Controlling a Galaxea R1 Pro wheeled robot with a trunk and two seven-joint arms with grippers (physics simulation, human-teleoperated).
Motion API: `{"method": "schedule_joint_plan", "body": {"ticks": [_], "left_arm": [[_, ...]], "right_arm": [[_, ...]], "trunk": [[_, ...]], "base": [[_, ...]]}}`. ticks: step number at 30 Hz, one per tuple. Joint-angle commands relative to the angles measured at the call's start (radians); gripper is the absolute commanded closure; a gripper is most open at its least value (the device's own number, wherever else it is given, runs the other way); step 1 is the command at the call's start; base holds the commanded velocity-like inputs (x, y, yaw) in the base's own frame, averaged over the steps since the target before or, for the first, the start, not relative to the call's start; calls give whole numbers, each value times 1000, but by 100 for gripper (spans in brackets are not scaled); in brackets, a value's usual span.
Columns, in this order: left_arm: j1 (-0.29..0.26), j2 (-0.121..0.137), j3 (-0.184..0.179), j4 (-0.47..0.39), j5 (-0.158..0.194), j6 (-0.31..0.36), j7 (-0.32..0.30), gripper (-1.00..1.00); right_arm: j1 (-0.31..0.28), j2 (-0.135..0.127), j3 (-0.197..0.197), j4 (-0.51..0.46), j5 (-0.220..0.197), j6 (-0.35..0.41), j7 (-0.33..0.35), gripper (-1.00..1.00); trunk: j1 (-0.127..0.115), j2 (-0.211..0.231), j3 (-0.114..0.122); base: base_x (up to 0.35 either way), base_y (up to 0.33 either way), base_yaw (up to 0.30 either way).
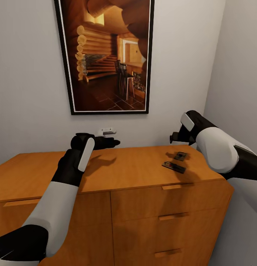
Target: Take the four mousetraps from the cabinet in the bathroom and place them on the bathroom floor. Make sure all four end up on the same floor surface, and ensure that at least two of them are either under or directly next to the same bathroom sink.
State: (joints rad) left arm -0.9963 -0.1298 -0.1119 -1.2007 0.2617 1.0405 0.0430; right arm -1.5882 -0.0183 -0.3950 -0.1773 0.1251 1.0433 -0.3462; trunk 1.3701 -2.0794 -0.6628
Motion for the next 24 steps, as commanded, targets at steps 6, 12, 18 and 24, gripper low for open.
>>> {"method": "schedule_joint_plan", "body": {"ticks": [6,12,18,24], "left_arm": [[-1,0,0,0,6,3,5,-100],[-1,0,0,0,5,3,5,-100],[-1,0,0,0,5,3,5,-100],[-1,0,0,0,5,3,5,-100]], "right_arm": [[-1,-3,-7,-1,10,4,1,-100],[-1,-6,-7,-1,10,4,1,-100],[-1,-9,-7,-1,10,4,1,-100],[-1,-15,-6,-1,10,4,1,-100]], "trunk": [[0,-1,-1],[0,-1,-1],[0,-1,-1],[0,-1,-1]], "base": [[0,0,0],[0,0,0],[0,0,0],[0,0,0]]}}
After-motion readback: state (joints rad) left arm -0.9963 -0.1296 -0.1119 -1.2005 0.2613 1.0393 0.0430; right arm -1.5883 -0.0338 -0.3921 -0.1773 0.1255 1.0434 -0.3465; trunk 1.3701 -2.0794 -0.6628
